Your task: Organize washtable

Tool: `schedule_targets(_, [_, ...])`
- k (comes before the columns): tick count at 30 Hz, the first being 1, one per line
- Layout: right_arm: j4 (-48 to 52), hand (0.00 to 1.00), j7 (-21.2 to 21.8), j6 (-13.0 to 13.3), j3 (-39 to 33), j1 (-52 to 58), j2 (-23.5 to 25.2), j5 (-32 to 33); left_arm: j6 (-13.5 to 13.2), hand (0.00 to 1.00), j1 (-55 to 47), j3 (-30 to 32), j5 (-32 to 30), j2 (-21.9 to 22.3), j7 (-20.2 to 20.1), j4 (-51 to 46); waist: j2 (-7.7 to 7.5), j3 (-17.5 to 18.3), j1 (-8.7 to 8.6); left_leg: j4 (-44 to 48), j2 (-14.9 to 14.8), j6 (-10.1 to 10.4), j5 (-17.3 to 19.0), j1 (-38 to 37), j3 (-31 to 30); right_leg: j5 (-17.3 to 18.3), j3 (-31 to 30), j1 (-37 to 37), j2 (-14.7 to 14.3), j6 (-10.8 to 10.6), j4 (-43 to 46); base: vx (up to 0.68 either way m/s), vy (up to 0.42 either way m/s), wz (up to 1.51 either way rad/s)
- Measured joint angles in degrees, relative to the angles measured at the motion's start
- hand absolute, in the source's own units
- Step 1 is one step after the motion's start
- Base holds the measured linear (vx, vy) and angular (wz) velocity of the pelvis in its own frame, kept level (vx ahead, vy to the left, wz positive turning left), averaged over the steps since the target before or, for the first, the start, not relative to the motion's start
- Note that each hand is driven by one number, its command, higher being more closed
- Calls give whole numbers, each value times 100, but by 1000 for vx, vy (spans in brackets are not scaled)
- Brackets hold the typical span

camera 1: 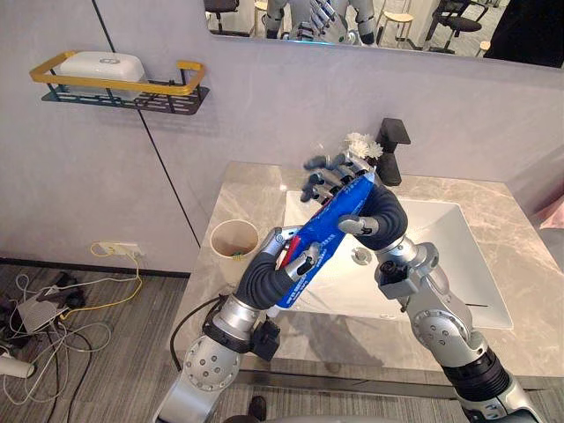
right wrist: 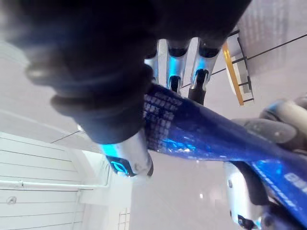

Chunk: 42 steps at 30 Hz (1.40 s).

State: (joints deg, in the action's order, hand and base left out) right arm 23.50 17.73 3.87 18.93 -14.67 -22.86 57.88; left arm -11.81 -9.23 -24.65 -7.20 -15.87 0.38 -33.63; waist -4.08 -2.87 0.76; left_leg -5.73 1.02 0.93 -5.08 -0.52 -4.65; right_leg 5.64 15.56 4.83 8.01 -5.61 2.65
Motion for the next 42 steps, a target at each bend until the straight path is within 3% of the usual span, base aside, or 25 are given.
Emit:
schedule_targets(16, [-186,100,11,-66,4,-83,345,-221,39,100,-87,39,-25,0,-46,0,2,-1,3,-19,-2,-4,-49,13,-3,-16,22,-30,0,-11,-2,-26,-3,1])
schedule_targets(17, [-188,100,10,-66,4,-83,365,-225,39,0,-86,46,-30,1,-44,0,2,-1,4,-19,-2,-4,-50,22,-6,-27,24,-38,-1,-10,-6,0,0,0])
schedule_targets(22, [-217,100,-4,-65,-74,-82,454,-235,39,0,-84,264,-27,91,16,-4,1,-1,-2,-17,0,-5,-73,73,-15,-93,31,-18,-12,-4,-86,0,0,0])
schedule_targets(27, [-242,100,-9,-42,-225,-58,451,-287,25,0,-78,588,60,244,400,-251,2,-2,0,-19,6,-1,-96,74,-92,-92,113,-15,-10,-3,-80,-28,-7,8])
schedule_targets(32, [-275,100,-33,-42,-373,-40,444,-410,-198,0,-74,986,270,329,673,-879,5,-3,10,-20,9,1,-100,82,-137,-92,162,-2,-9,-3,-80,-20,-5,4])
schedule_targets(42, [-268,100,-54,-36,-622,-38,453,-452,-252,0,-78,1541,419,349,953,-1179,6,-2,13,-18,21,1,-117,112,-224,-92,193,8,-9,-3,-88,1,-4,1])
